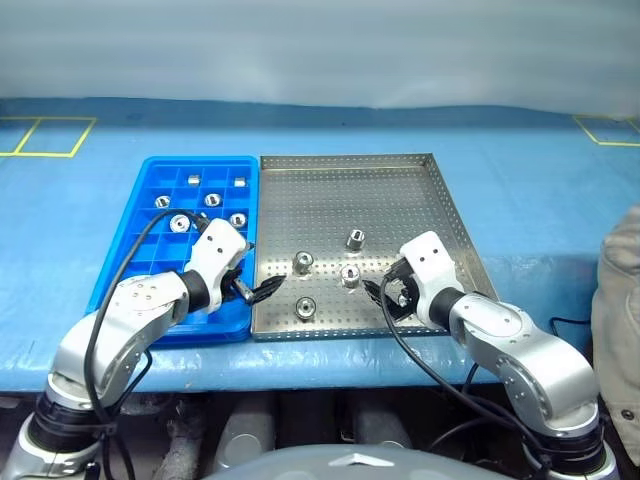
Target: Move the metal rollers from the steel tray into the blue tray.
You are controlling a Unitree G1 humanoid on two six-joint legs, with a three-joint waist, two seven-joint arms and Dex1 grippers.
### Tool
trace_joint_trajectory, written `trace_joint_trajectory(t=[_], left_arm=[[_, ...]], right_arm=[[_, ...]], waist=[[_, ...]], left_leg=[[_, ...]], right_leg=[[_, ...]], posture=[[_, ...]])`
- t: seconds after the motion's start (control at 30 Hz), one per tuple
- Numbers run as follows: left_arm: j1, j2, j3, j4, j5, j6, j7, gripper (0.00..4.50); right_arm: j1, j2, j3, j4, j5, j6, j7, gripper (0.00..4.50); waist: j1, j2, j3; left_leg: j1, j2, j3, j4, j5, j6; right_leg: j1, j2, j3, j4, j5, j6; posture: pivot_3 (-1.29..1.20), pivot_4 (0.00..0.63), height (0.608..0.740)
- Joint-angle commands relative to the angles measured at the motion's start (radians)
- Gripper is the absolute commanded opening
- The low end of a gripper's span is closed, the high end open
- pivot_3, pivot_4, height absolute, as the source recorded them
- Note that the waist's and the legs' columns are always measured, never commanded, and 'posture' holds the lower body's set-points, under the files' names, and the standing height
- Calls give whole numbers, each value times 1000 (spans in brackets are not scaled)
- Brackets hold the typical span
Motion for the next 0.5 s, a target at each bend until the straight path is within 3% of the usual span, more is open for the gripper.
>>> trace_joint_trajectory(t=[0.03, 0.2, 0.5], left_arm=[[-146, -37, -42, 71, 26, 53, 35, 4500], [-338, -80, -160, 224, 42, 109, -11, 4500], [-461, -128, -360, 466, 132, 75, -123, 4500]], right_arm=[[-3, 12, 0, -28, -2, -14, -6, 4462], [5, 31, 6, -31, -10, -23, -21, 4462], [44, 76, -3, -59, -28, -29, -57, 4462]], waist=[[2, 0, 0], [-7, 0, 0], [-31, 0, 0]], left_leg=[[0, 0, 0, 0, 0, 0], [0, -2, 0, 2, 1, 2], [-1, -4, 2, 1, 0, 2]], right_leg=[[1, 0, 0, 0, 0, 0], [2, 0, 2, 0, 1, 2], [-1, 2, 5, 0, 4, 7]], posture=[[47, 150, 740], [25, 150, 740], [-43, 150, 740]])
